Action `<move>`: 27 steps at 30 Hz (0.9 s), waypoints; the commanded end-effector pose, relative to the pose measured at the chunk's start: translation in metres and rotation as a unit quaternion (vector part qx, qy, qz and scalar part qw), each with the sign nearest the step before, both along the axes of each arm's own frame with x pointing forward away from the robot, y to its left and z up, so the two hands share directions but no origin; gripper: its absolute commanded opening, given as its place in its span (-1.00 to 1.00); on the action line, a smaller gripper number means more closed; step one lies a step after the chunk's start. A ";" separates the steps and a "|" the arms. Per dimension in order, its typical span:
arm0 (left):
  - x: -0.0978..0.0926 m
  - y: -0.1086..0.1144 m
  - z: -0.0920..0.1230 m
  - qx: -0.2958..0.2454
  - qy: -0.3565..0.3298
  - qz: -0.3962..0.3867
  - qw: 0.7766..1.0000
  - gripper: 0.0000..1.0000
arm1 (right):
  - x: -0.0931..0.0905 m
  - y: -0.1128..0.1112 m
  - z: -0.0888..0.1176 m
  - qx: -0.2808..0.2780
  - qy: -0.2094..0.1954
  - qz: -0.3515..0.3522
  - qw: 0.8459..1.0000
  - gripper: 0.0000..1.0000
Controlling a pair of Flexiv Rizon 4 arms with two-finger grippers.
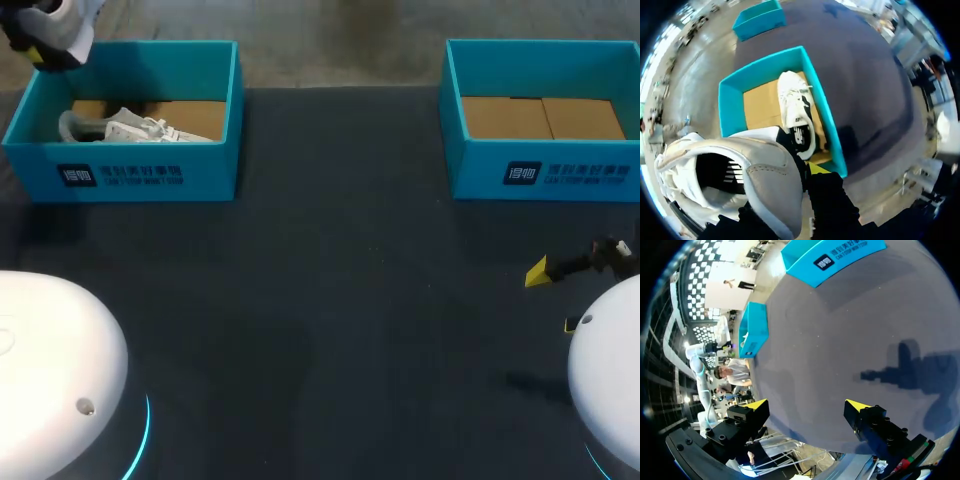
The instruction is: Take the shoe out of the shoebox, open the shoe tongue, remove and reinsert the insole, then place the shoe into the shoebox
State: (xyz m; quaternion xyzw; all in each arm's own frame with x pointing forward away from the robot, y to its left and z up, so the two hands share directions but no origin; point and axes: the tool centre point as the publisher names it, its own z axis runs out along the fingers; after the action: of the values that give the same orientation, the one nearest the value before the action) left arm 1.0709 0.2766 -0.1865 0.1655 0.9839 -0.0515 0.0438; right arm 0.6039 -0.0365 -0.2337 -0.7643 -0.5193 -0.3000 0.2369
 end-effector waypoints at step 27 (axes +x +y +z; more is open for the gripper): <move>0.008 0.046 -0.006 0.040 -0.086 -0.369 0.924 -1.00 | -0.012 -0.001 0.006 -0.003 -0.005 -0.006 1.000 1.00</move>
State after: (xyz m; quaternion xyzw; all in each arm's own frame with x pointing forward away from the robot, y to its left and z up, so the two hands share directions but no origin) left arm 1.0700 0.3171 -0.1958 0.5200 0.8476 0.0013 0.1052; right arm 0.6039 -0.0366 -0.2337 -0.7643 -0.5193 -0.3000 0.2369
